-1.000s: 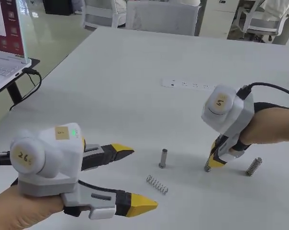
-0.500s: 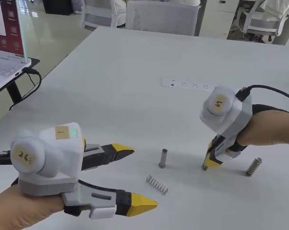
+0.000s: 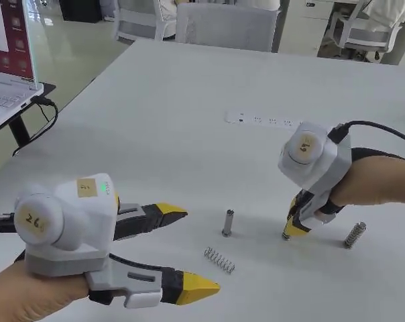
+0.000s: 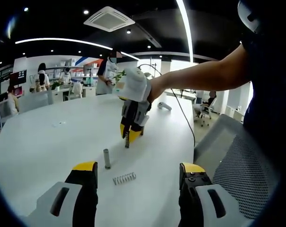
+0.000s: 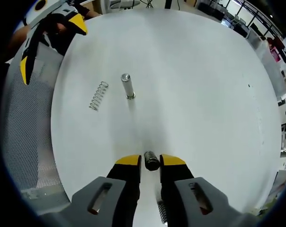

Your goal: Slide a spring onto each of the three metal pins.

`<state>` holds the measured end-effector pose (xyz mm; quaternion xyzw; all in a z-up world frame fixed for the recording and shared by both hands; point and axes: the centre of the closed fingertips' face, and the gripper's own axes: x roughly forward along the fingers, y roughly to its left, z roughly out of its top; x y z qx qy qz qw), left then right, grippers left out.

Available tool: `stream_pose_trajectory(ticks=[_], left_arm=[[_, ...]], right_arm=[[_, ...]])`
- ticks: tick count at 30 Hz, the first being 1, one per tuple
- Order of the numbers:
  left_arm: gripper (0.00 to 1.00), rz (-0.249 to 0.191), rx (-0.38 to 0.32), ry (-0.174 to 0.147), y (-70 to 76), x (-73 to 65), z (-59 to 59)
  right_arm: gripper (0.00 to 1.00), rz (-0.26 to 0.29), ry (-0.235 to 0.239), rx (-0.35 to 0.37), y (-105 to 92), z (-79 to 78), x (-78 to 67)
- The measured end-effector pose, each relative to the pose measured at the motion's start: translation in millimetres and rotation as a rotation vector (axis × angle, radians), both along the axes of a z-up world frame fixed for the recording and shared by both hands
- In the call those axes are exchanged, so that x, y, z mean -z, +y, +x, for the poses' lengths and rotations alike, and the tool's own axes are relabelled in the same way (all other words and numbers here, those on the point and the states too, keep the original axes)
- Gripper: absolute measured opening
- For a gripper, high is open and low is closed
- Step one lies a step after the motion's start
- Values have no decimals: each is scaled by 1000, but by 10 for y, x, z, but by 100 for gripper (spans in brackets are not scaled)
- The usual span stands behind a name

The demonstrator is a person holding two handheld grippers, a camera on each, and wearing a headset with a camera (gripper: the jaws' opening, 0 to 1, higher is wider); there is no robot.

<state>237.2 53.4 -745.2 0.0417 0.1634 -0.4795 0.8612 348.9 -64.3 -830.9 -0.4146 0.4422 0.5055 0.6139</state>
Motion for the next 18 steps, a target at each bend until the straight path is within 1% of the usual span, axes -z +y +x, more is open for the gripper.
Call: stream_pose_trajectory(ticks=[8, 18], left_arm=[[66, 0, 2, -1, -7, 4, -10], [66, 0, 3, -2, -14, 6, -21]], right_arm=[[18, 17, 1, 24, -60, -8, -13], [18, 27, 0, 54, -184, -48, -28]])
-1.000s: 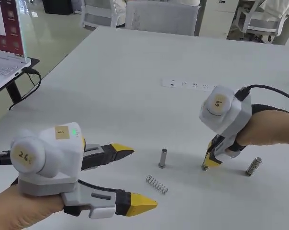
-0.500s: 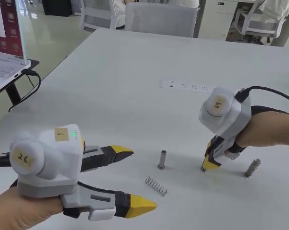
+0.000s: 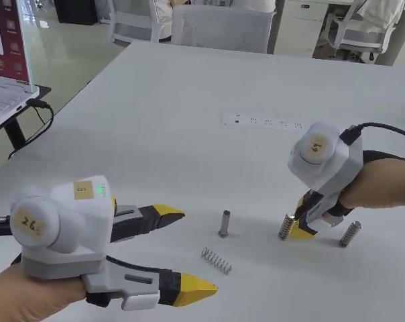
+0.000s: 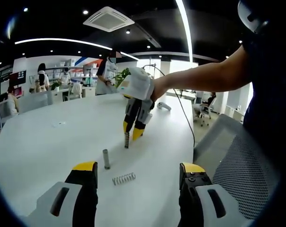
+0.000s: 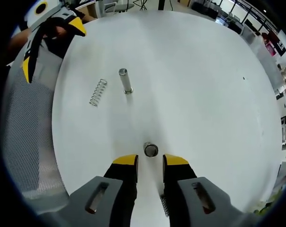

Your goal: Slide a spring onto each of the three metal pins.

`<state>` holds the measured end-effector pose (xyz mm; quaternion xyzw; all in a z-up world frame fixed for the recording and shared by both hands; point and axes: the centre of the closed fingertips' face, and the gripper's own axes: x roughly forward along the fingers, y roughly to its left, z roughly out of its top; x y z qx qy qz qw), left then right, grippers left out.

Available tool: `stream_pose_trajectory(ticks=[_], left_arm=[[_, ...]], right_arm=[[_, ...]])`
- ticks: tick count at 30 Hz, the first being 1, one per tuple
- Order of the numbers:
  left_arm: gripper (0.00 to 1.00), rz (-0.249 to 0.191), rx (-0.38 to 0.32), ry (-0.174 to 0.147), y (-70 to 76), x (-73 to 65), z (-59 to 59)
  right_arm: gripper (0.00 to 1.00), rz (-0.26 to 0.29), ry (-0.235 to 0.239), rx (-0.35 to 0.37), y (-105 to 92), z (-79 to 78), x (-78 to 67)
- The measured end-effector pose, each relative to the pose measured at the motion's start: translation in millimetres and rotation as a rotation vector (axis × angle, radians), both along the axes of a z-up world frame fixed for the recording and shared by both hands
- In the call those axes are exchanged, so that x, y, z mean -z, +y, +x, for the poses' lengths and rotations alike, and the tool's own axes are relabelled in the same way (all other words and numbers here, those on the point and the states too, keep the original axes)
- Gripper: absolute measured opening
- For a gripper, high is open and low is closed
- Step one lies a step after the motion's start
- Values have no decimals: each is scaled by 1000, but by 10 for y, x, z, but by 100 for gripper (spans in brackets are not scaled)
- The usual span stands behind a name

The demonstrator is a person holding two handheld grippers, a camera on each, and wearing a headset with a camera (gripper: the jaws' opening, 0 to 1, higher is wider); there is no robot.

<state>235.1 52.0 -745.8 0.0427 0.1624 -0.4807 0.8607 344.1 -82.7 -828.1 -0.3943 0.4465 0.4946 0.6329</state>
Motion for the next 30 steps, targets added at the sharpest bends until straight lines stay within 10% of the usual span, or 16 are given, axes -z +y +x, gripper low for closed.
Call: stream_pose_trajectory(ticks=[30], left_arm=[[66, 6, 14, 5, -22, 28, -4]], right_arm=[[19, 141, 32, 37, 104, -576, -7]])
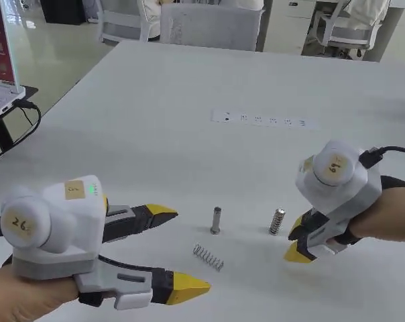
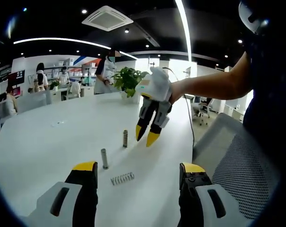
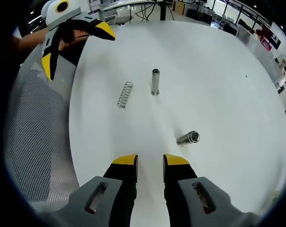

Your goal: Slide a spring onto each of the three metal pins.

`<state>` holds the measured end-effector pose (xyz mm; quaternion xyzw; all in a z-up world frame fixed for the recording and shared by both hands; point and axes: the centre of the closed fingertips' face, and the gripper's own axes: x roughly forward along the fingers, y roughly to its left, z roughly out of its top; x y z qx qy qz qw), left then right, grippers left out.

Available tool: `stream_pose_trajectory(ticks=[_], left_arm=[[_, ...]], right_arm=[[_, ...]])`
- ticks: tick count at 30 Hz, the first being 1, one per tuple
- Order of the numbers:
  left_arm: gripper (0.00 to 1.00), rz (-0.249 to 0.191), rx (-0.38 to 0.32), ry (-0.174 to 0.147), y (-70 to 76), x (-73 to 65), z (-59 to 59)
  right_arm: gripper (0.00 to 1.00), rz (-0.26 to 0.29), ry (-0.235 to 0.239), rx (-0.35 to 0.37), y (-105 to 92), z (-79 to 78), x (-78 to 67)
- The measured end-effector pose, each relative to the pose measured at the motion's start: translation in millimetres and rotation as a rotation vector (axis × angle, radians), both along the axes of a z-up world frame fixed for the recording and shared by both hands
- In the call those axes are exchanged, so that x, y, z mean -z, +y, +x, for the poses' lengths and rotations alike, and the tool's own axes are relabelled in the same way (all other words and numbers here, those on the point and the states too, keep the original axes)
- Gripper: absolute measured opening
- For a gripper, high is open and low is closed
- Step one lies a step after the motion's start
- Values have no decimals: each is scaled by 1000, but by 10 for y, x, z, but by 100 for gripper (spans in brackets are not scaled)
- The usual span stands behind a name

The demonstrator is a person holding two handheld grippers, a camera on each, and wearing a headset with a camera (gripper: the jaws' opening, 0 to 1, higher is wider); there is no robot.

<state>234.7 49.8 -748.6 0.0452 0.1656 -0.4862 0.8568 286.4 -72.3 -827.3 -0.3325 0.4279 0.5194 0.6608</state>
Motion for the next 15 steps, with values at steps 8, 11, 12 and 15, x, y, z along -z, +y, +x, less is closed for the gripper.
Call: stream_pose_trajectory(ticks=[8, 11, 12, 15], left_arm=[[66, 1, 2, 2, 0, 9, -9], [66, 1, 2, 2, 2, 5, -9], [66, 0, 2, 2, 3, 6, -9], [66, 1, 3, 2, 2, 7, -11]], right_arm=[[19, 47, 24, -25, 272, -174, 51], [19, 56, 27, -35, 357, -206, 62], [19, 60, 25, -37, 382, -208, 61], [19, 74, 23, -46, 471, -220, 59]])
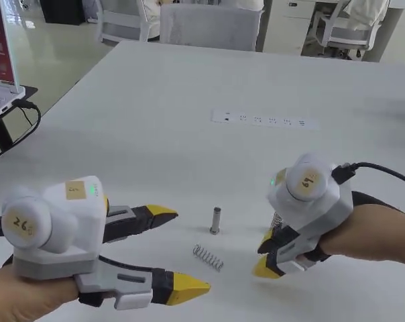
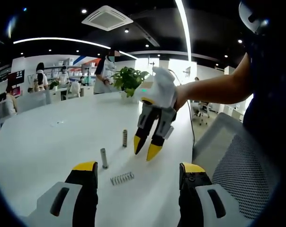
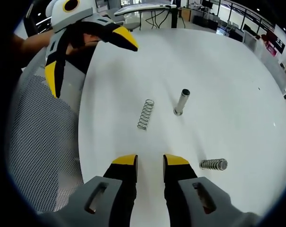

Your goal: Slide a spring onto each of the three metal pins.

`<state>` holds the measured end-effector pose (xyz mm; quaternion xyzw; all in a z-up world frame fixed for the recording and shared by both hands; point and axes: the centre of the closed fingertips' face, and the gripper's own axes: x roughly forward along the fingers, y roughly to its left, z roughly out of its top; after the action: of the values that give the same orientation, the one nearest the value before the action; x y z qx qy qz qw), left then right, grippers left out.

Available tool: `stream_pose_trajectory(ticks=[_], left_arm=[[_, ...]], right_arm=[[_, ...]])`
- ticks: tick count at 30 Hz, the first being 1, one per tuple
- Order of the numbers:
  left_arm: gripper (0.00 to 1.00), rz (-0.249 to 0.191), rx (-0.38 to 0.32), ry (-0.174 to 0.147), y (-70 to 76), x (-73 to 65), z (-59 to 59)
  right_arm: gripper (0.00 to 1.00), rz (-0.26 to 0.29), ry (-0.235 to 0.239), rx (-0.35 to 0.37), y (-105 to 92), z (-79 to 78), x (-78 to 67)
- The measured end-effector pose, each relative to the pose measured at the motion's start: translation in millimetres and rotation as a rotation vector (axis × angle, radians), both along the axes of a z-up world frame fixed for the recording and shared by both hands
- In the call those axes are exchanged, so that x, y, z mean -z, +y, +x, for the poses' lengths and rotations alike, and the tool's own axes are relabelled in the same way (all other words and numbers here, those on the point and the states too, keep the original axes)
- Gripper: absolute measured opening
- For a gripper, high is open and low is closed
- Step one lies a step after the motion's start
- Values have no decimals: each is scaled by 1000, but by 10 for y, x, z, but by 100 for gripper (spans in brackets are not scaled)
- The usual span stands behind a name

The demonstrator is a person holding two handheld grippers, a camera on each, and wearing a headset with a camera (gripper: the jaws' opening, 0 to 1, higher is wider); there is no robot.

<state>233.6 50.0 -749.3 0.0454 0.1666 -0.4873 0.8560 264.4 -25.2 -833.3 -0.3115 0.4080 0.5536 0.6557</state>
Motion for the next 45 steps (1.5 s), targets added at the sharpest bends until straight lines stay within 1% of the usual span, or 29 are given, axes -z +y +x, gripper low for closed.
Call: stream_pose_trajectory(ticks=[3, 11, 17, 19, 22, 28, 29, 34, 36, 37, 40, 45], left_arm=[[66, -1, 0, 0, -1, -1, 0], [66, 1, -1, 2, -3, 2, -18], [66, 1, -2, 2, -4, -2, -17], [66, 3, -1, 3, -4, 4, -22], [66, 1, -3, 3, -1, 3, -21], [66, 0, -9, 3, 14, 2, -21], [66, 0, -10, 3, 15, 3, -21], [66, -3, -17, 1, 28, -5, -15], [66, -3, -19, 0, 35, -7, -14], [66, -2, -20, -1, 37, -6, -13], [66, 12, -21, -6, 49, 10, -15], [66, 15, -25, -6, 61, 16, -15]], right_arm=[[20, 9, 3, -5, 75, -21, 11], [20, 56, 10, -2, 309, -50, 20], [20, 70, 11, 5, 419, -25, 36], [19, 77, 20, 6, 471, -38, 43], [19, 76, 17, 5, 516, -41, 68], [18, 71, 16, 10, 562, -42, 115], [18, 71, 4, 10, 567, -33, 120], [17, 68, 0, 18, 578, -30, 153], [17, 58, -12, 17, 571, -23, 174], [17, 52, -20, 16, 564, -15, 183], [17, 49, -19, 17, 557, -15, 188], [16, 44, -26, 19, 546, 0, 196]])
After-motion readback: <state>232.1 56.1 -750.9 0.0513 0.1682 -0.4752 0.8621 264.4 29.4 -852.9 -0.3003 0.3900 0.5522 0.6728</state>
